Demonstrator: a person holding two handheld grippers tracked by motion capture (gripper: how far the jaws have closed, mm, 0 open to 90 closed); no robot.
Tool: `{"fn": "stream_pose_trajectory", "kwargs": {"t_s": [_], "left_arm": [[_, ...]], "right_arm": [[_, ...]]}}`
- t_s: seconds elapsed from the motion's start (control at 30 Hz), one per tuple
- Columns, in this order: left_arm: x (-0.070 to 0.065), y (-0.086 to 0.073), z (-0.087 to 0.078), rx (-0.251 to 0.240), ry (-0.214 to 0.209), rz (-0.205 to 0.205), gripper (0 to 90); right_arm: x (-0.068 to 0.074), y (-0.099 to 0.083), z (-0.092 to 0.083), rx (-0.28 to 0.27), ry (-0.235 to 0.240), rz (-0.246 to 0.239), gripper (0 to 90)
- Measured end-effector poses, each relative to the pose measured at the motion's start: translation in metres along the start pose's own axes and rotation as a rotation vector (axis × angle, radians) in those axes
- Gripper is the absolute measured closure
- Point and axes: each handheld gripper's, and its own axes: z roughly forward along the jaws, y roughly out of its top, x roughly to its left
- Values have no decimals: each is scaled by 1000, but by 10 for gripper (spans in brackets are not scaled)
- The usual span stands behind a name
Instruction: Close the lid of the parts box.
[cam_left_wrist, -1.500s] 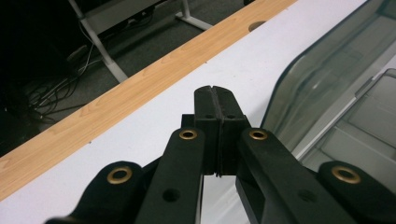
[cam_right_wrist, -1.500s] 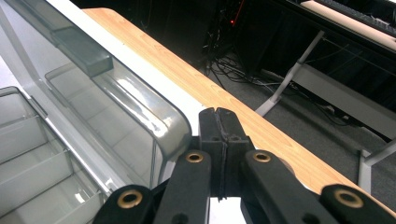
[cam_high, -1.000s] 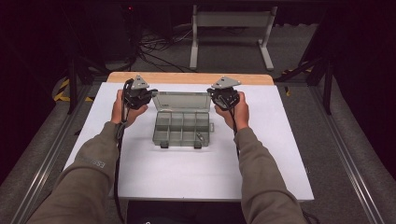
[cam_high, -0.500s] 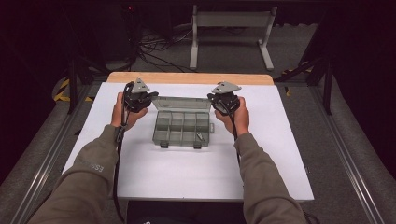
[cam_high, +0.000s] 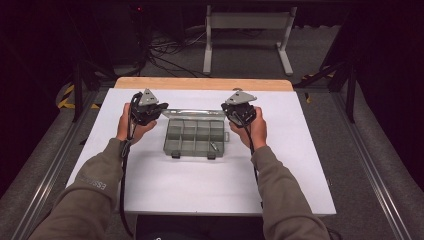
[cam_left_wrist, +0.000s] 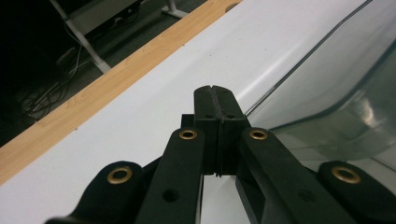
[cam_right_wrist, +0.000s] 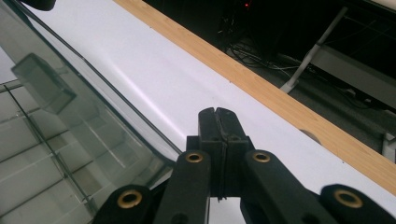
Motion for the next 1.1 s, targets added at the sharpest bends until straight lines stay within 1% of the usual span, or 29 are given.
{"fn": "stream_pose_trajectory", "kwargs": {"t_s": [0.03, 0.1, 0.17, 0.23, 0.27, 0.33, 0.37, 0.4, 0.43, 0.5, 0.53, 0.6, 0.63, 0.67, 0.73, 0.8, 0.9, 1.0, 1.1], "left_arm": [[-1, -1, 0, 0, -1, -1, 896], [-3, -2, -1, 1, 8, 12, 897], [-4, -2, -2, 6, -5, 17, 897], [-6, -3, -3, 16, 3, 36, 898], [-6, -3, -4, 19, -3, 43, 897], [-6, -4, -5, 18, -8, 46, 895], [-7, -5, -6, 16, -3, 45, 895], [-8, -5, -6, 17, -14, 42, 893], [-10, -6, -7, 22, -11, 60, 892], [-14, -8, -6, 37, -16, 75, 893], [-14, -8, -6, 37, -16, 75, 893], [-19, -11, -6, 38, -29, 87, 892], [-20, -12, -7, 38, -34, 97, 893], [-20, -12, -7, 38, -34, 97, 893], [-24, -12, -9, 35, -44, 106, 891], [-25, -13, -10, 33, -49, 111, 892], [-32, -15, -14, 33, -74, 139, 892], [-39, -18, -16, 32, -91, 151, 889], [-43, -20, -18, 25, -101, 153, 888]], "right_arm": [[0, -1, 0, -1, 1, -1, 900], [1, -3, -1, 1, 5, -3, 900], [2, -4, -2, 6, 10, -2, 900], [3, -5, -2, 6, 16, -5, 900], [4, -6, -3, 10, 16, -11, 900], [6, -6, -4, 10, 23, -16, 900], [6, -6, -4, 10, 23, -16, 900], [8, -6, -6, 10, 30, -26, 900], [9, -7, -7, 13, 32, -32, 900], [11, -8, -8, 22, 36, -43, 900], [12, -9, -9, 26, 40, -50, 900], [13, -10, -11, 29, 46, -55, 900], [14, -10, -12, 26, 53, -50, 900], [14, -10, -12, 26, 53, -50, 900], [17, -13, -15, 26, 69, -60, 900], [18, -13, -16, 26, 78, -55, 900], [24, -15, -21, 23, 95, -68, 900], [28, -18, -23, 28, 104, -87, 900], [32, -21, -24, 35, 119, -85, 900]]}}
